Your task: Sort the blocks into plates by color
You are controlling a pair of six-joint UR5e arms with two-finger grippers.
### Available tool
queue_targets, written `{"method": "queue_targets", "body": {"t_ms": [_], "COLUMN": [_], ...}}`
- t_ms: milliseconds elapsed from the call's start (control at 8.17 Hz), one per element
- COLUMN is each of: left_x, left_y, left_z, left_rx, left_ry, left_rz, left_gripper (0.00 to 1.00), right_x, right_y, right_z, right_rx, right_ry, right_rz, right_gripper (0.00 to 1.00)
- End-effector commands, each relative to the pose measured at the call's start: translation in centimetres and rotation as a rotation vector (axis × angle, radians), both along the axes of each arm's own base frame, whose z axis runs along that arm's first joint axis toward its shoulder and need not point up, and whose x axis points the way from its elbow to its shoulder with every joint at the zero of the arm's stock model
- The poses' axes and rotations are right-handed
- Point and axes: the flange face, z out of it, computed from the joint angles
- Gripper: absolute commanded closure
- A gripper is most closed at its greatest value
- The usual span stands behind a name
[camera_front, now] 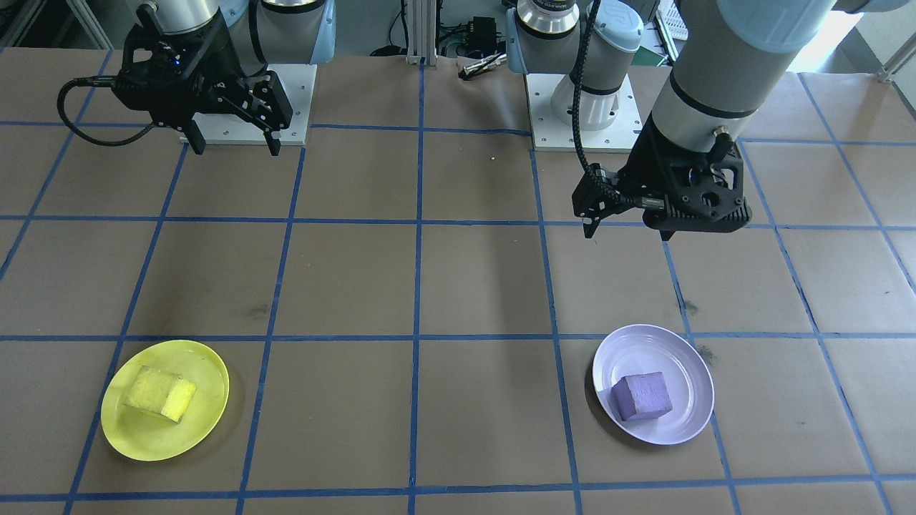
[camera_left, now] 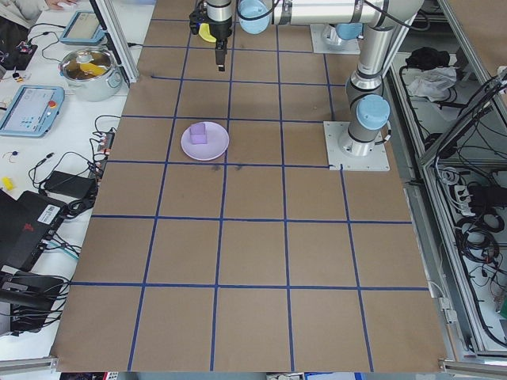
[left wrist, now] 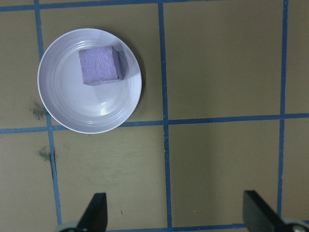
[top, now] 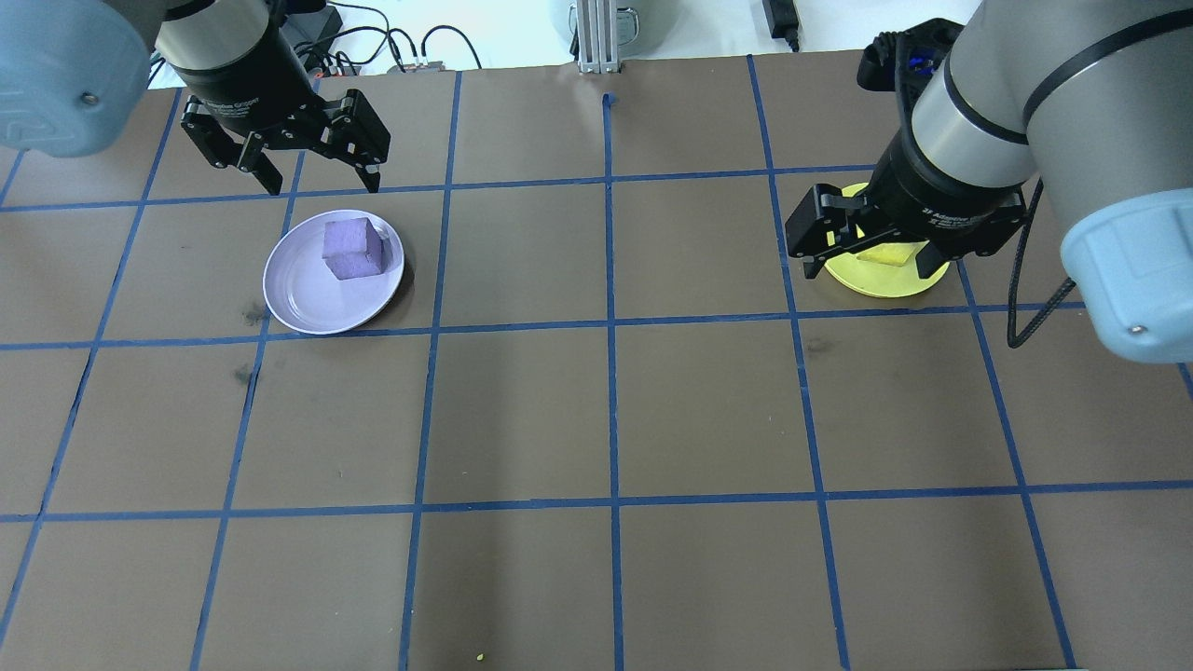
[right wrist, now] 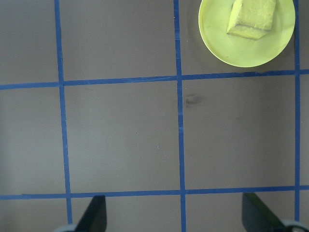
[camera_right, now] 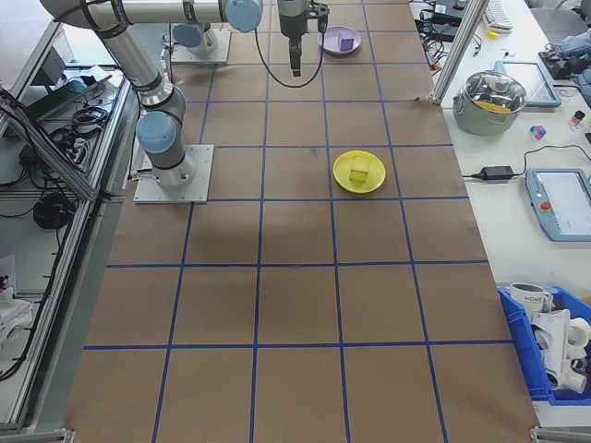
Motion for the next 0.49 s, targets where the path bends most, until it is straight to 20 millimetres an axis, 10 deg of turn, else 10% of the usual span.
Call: {"method": "queue_targets", "body": {"t_ms": [0, 367], "left_x": [-0.08, 0.05], "left_y": [1.25, 1.85], "left_z": [1.80, 2.57], "left_rx": [-0.028, -0.041], "left_ry": [-0.004, -0.010], "left_rz": [-0.007, -0.007], "left_gripper": [0.00, 0.00], "right_x": [0.02, 0.02], "right_y": [-0.01, -0.01], "right_z": [-0.02, -0.02], "right_rx": [0.001, 0.001], "right_ry": [-0.001, -0.002], "right_rz": [0.000, 0.000], "right_gripper": [0.00, 0.00]}}
